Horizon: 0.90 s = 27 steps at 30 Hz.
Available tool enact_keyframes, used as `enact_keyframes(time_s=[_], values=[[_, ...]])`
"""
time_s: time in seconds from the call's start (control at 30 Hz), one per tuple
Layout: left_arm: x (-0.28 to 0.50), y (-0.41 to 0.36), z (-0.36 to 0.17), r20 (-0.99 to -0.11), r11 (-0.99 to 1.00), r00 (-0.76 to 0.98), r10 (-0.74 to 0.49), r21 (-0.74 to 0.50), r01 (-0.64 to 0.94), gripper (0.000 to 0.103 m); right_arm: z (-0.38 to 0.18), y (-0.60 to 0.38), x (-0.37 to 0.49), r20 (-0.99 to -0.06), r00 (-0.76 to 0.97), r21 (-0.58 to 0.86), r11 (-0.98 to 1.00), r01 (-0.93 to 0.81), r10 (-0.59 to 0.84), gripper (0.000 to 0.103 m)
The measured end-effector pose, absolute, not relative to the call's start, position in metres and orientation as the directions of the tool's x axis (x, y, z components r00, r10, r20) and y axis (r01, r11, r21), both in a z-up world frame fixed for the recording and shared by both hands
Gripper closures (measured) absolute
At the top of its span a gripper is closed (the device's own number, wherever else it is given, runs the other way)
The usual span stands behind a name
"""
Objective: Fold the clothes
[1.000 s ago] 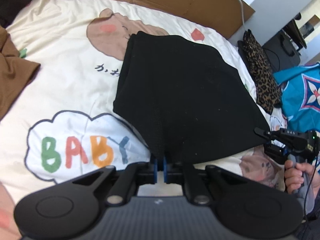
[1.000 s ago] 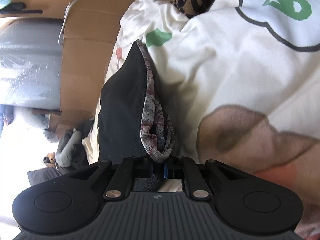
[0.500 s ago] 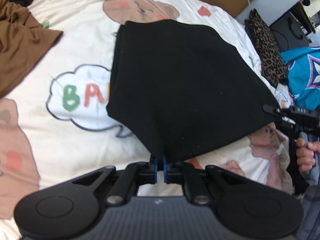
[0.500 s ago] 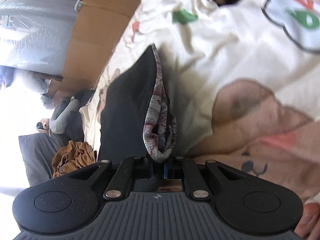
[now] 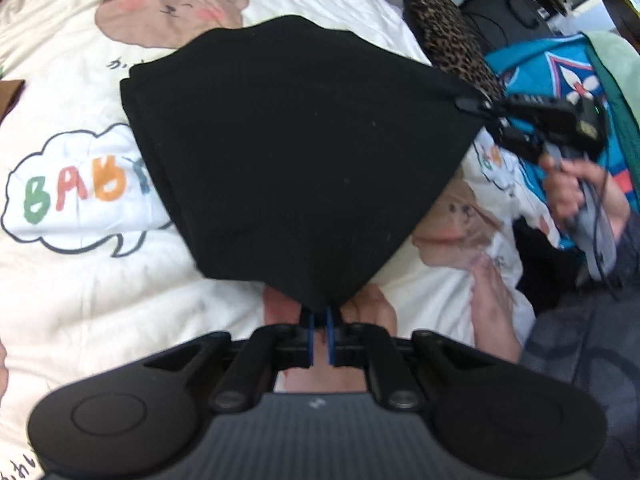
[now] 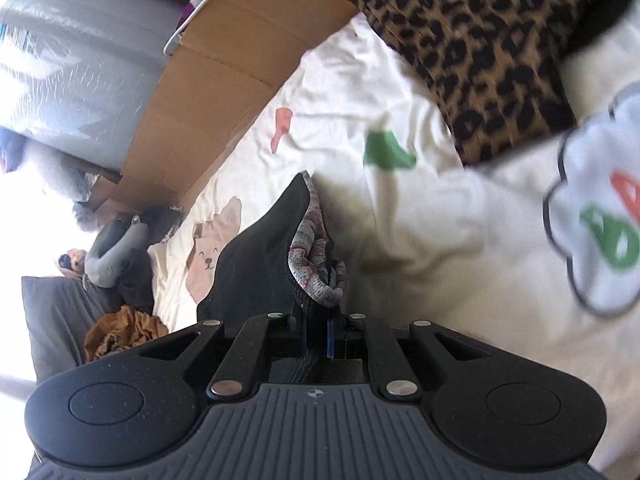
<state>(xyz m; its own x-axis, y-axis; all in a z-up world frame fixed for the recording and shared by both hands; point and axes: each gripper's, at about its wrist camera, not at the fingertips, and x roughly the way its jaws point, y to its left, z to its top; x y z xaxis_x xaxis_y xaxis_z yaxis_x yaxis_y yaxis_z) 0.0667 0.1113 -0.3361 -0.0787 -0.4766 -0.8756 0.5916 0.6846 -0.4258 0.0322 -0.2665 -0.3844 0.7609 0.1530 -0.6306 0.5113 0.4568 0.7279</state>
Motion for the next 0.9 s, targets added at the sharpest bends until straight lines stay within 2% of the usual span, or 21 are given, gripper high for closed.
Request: enact_keyframes(time_s=[0.13, 0.33, 0.43, 0.53, 0.63, 0.9], values=[[0.066, 0.124, -0.334, -0.889, 0.692, -0.088, -0.45, -0.409, 0.594, 0.103, -0.382, -0.285, 0.043, -0.653, 0.743, 0.706, 0.474, 0.526, 0.147, 0.096], [0.085, 0.138, -0.331, -0.909, 0.745, -0.023, -0.417, -0.356, 0.564, 0.1, -0.386, -0.306, 0.057, -0.705, 0.693, 0.664, 0.485, 0.569, 0.151, 0.096], [0.103, 0.134, -0.327, -0.909, 0.766, 0.038, -0.416, -0.327, 0.554, 0.094, -0.389, -0.315, 0.06, -0.73, 0.668, 0.641, 0.484, 0.595, 0.146, 0.096], [0.123, 0.124, -0.326, -0.906, 0.793, 0.087, -0.414, -0.312, 0.524, 0.081, -0.393, -0.327, 0.058, -0.745, 0.656, 0.626, 0.468, 0.625, 0.12, 0.096], [0.144, 0.115, -0.324, -0.896, 0.805, 0.118, -0.429, -0.319, 0.5, 0.08, -0.396, -0.34, 0.053, -0.748, 0.657, 0.623, 0.442, 0.645, 0.095, 0.096], [0.186, 0.077, -0.319, -0.88, 0.774, 0.152, -0.45, -0.3, 0.557, 0.059, -0.405, -0.358, 0.052, -0.746, 0.661, 0.62, 0.443, 0.647, 0.08, 0.096]])
